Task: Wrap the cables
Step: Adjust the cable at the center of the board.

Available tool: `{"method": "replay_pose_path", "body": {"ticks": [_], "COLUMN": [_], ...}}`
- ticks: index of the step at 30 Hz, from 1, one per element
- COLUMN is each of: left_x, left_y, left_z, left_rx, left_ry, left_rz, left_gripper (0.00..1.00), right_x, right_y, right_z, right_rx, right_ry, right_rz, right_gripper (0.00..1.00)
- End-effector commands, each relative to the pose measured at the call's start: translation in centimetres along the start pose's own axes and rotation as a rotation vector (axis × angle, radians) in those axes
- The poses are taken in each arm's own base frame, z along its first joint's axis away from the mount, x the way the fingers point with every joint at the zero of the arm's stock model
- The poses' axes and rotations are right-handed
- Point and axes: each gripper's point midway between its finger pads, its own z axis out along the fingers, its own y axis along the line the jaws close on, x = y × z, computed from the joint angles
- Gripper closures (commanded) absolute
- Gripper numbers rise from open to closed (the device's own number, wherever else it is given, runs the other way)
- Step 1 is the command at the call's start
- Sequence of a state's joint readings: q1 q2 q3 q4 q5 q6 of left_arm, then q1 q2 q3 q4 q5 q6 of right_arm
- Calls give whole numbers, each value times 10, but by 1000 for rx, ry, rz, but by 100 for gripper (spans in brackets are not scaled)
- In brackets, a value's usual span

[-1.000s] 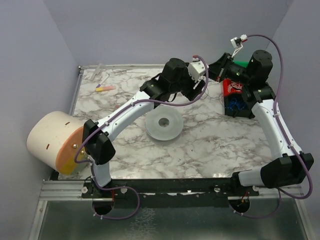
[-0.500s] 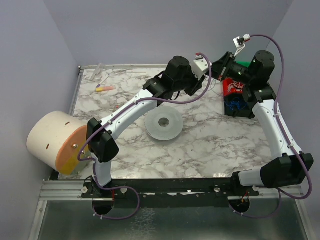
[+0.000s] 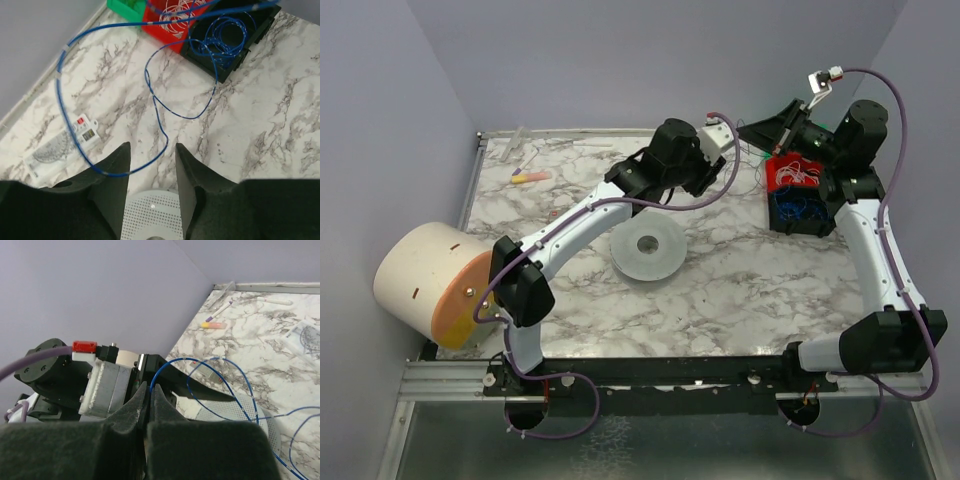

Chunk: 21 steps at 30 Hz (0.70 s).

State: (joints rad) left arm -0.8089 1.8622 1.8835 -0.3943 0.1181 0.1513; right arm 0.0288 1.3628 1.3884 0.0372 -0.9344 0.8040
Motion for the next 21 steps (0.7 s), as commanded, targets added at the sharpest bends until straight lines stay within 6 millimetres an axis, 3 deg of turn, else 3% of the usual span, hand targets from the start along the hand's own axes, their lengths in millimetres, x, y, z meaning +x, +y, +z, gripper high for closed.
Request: {"method": "replay_pose_path", "body": {"ticks": [1, 7, 12, 14, 17, 18, 21], "left_x": [-8, 1, 0, -3, -10, -14, -23], "left_y": [9, 19, 29, 34, 36, 36, 36], "left_z": [-26, -33, -41, -43, -46, -47, -53], "left_rx": [-18, 51, 52, 30, 17, 14, 15], "left_ry": [-28, -49, -78, -91, -110, -117, -138], "left_rz": [-23, -136, -173, -199, -224, -226, -227], "left_gripper": [51, 24, 26, 31, 57, 62, 62], "right_x": [-13, -25, -30, -30, -27, -26, -21], "right_y": [26, 35, 38, 36, 27, 23, 6], "right_z": [-12, -23, -27, -27, -25, -25, -24], "right_rx": [-48, -50, -40, -35, -23, -16, 32], "right_ry": [-19, -43, -61, -60, -50, -48, -41], "right_rz": [-48, -85, -115, -126, -144, -154, -161], "right_gripper": [100, 99, 99, 99, 99, 99, 99]}}
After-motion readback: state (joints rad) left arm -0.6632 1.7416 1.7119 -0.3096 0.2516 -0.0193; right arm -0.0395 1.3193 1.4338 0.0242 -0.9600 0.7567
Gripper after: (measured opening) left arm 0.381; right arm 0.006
